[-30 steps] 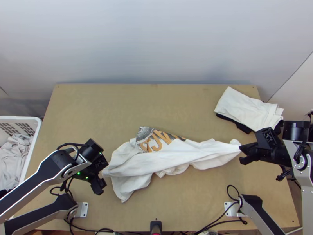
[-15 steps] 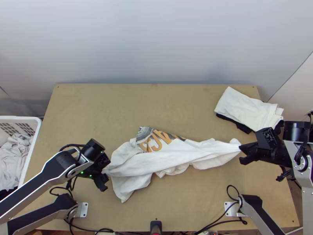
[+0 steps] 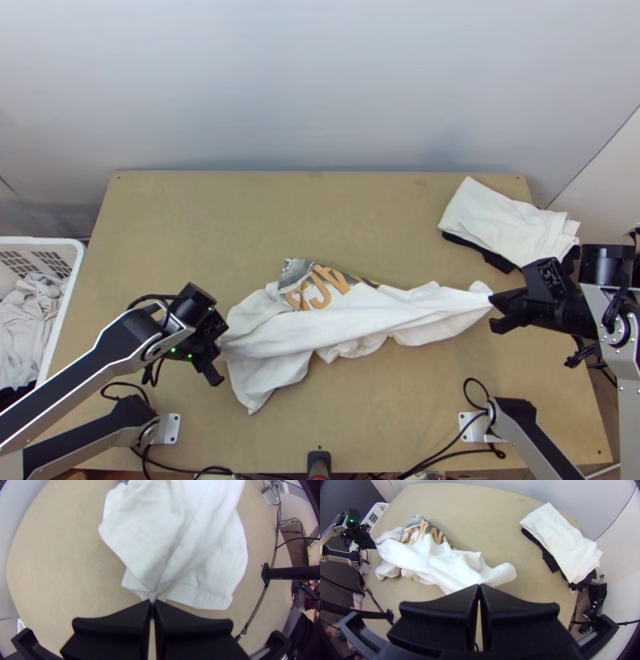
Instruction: Fold the t-shirt
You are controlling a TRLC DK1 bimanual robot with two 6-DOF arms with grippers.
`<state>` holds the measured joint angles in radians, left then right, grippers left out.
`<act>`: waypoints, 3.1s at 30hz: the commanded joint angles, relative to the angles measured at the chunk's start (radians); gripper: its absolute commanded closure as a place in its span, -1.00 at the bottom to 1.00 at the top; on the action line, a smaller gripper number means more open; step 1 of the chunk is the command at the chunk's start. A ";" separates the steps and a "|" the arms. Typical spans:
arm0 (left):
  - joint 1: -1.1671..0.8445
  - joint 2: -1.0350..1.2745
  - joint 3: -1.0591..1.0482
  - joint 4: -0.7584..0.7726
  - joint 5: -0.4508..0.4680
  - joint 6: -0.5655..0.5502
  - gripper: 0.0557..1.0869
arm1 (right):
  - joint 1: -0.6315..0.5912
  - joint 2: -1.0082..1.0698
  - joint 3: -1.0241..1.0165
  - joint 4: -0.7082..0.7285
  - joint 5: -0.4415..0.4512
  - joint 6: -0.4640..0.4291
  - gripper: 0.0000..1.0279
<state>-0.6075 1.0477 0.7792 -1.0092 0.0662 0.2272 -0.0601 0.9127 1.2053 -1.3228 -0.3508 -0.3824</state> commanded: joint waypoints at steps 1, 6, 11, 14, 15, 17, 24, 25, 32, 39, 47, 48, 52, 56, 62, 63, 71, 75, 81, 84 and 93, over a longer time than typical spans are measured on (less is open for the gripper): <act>0.066 -0.014 0.008 -0.012 0.000 0.032 0.92 | 0.000 0.009 0.010 0.007 0.001 0.000 0.94; 0.262 -0.026 0.123 -0.069 0.017 0.090 0.92 | 0.025 0.020 0.057 0.007 -0.001 0.053 0.94; 0.551 0.000 0.342 -0.115 0.136 0.143 0.92 | 0.092 0.058 0.174 0.020 0.001 0.143 0.94; 0.667 0.049 0.496 -0.155 0.207 0.146 0.92 | 0.151 0.101 0.249 0.022 0.001 0.197 0.94; 0.689 0.063 0.546 -0.172 0.221 0.146 0.92 | 0.172 0.114 0.270 0.022 -0.001 0.214 0.94; 0.732 0.103 0.654 -0.213 0.254 0.146 0.92 | 0.227 0.144 0.320 0.030 -0.001 0.252 0.94; 0.877 0.210 1.022 -0.325 0.362 0.133 0.92 | 0.299 0.236 0.594 0.046 0.001 0.338 0.94; 0.905 0.227 1.074 -0.344 0.376 0.133 0.92 | 0.293 0.245 0.642 0.048 0.003 0.347 0.94; 1.063 0.275 1.359 -0.374 0.486 0.055 0.92 | 0.307 0.281 0.938 0.000 -0.002 0.427 0.95; 1.209 0.210 1.456 -0.424 0.646 0.003 0.92 | 0.290 0.238 1.117 0.011 -0.007 0.496 0.95; 1.209 0.135 1.536 -0.413 0.678 -0.046 0.92 | 0.217 0.121 1.157 0.192 -0.008 0.567 0.95; 1.209 0.127 1.536 -0.417 0.689 -0.048 0.92 | 0.217 0.114 1.157 0.200 -0.008 0.573 0.95; 1.207 0.081 1.557 -0.417 0.745 -0.078 0.92 | 0.215 0.081 1.157 0.235 -0.034 0.611 0.95; 1.144 0.011 1.562 -0.427 0.758 -0.104 0.92 | 0.215 0.034 1.129 0.240 -0.057 0.620 0.95; 0.986 -0.104 1.517 -0.345 0.727 -0.241 0.92 | 0.111 -0.023 1.076 0.278 -0.143 0.645 0.95; 0.985 -0.121 1.487 -0.328 0.724 -0.244 0.92 | 0.086 -0.037 1.042 0.289 -0.171 0.646 0.95; 0.927 -0.258 0.956 -0.114 0.609 -0.158 0.92 | 0.071 -0.161 0.491 0.522 -0.223 0.657 0.95; 0.963 -0.233 0.517 0.172 0.610 -0.118 0.92 | 0.117 -0.092 0.108 0.732 -0.218 0.626 0.95; 0.890 -0.028 0.235 0.494 0.641 -0.180 0.92 | 0.120 0.180 -0.201 1.044 -0.177 0.488 0.95; 0.858 0.153 0.209 0.629 0.613 -0.178 0.92 | 0.106 0.370 -0.165 1.087 -0.178 0.441 0.95; 0.733 0.701 0.454 0.701 0.486 -0.143 0.92 | 0.187 0.891 0.169 1.064 -0.114 0.312 0.95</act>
<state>0.2016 1.4048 1.1210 -0.3801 0.6151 0.0715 0.0757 1.4605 1.2118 -0.2760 -0.5194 0.0120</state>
